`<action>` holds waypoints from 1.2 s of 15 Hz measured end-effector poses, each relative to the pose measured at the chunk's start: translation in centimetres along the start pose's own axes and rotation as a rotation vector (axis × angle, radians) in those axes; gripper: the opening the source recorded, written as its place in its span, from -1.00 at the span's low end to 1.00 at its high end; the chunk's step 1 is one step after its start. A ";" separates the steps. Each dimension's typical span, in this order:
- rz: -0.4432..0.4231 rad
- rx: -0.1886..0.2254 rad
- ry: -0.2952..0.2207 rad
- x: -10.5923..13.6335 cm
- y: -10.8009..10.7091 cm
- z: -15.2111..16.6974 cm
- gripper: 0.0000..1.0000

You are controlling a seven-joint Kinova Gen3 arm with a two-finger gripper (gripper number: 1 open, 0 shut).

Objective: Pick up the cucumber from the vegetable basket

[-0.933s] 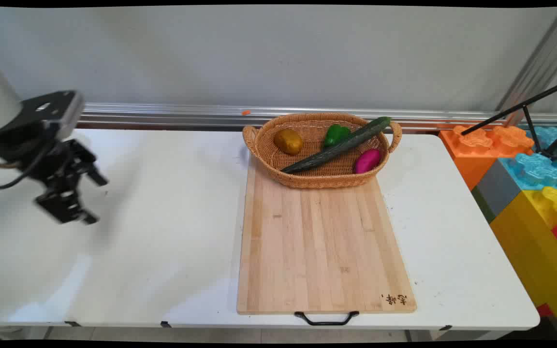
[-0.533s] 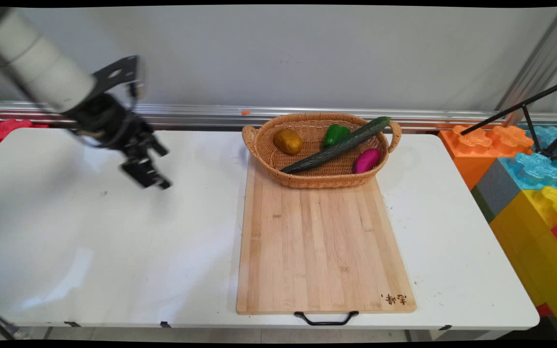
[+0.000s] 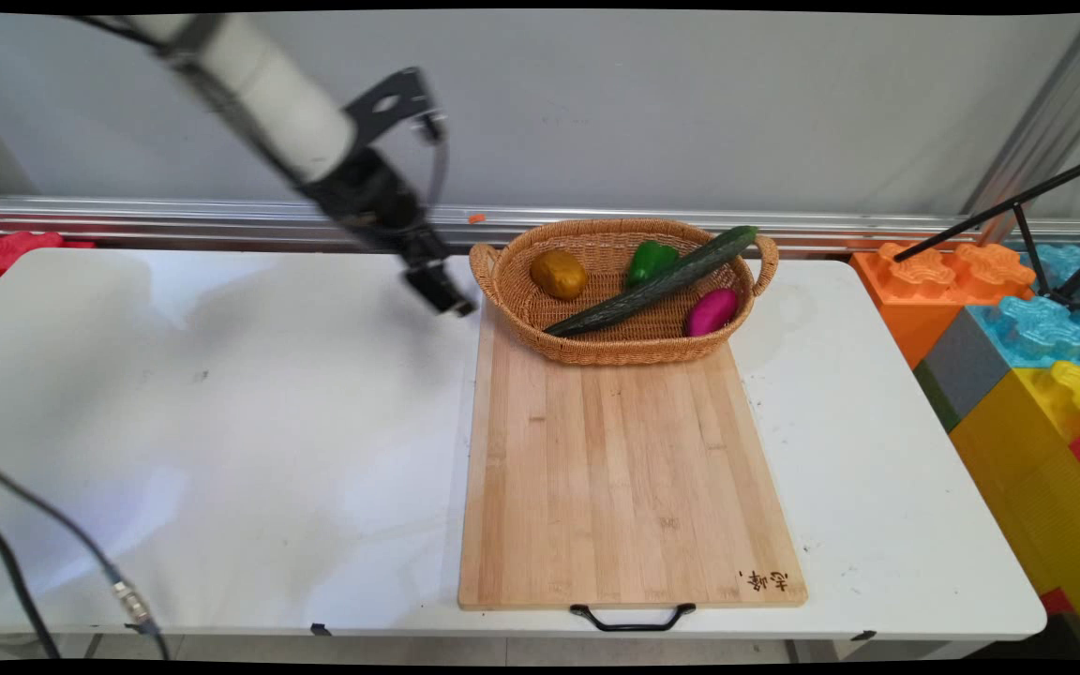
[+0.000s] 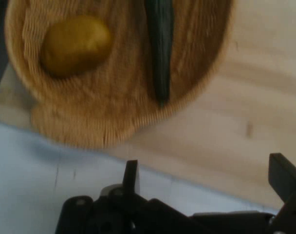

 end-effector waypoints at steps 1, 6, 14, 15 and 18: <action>-0.014 0.008 0.012 1.2 -0.1 0.9 1.00; -0.079 0.033 0.065 7.5 -1.7 7.1 1.00; -0.111 -0.019 0.064 10.6 -4.0 16.5 1.00; -0.112 -0.025 0.063 10.8 -4.3 17.5 1.00; -0.116 -0.041 0.059 11.0 -4.9 19.7 1.00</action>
